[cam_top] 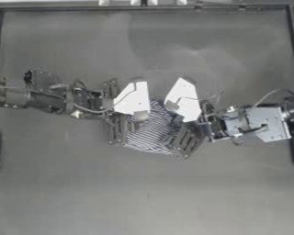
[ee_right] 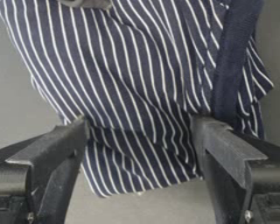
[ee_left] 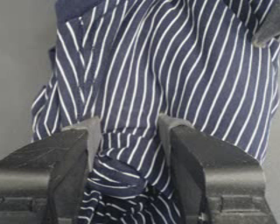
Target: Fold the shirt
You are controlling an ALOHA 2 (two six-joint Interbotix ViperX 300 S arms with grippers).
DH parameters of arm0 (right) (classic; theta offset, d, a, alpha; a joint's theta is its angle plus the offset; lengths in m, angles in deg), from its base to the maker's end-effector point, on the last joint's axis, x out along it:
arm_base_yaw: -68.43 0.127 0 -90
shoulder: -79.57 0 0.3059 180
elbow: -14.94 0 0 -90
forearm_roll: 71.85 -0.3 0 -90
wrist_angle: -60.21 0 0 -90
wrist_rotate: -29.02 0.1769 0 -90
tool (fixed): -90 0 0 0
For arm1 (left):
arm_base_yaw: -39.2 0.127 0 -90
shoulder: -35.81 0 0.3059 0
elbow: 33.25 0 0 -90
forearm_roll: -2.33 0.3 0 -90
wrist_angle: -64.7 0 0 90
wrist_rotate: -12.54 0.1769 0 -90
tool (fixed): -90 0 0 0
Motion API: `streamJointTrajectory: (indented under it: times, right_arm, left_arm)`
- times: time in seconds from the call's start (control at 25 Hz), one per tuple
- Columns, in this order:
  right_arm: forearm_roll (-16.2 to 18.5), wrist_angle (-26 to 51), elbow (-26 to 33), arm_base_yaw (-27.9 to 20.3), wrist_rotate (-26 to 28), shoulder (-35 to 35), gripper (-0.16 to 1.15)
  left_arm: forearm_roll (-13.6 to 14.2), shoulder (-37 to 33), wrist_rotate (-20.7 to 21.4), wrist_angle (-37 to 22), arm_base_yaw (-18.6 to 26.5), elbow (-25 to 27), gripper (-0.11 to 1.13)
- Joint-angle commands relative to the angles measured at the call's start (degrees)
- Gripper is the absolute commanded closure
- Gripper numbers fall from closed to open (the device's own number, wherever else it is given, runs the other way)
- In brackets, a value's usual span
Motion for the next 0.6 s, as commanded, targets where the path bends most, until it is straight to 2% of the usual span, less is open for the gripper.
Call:
streamJointTrajectory:
  times: [0.04, 0.6]
  right_arm:
    - [-0.18, 0.35, 0.18, 0.97, 0.18, -0.70, 0.01]
    - [-0.70, 2.55, 0.18, 5.45, 0.18, -2.37, 0.00]
  left_arm:
    - [-0.88, 1.23, -0.18, -0.62, -1.05, 0.09, 0.20]
    - [-4.31, 0.79, -0.18, -3.08, -5.45, 0.09, 0.20]
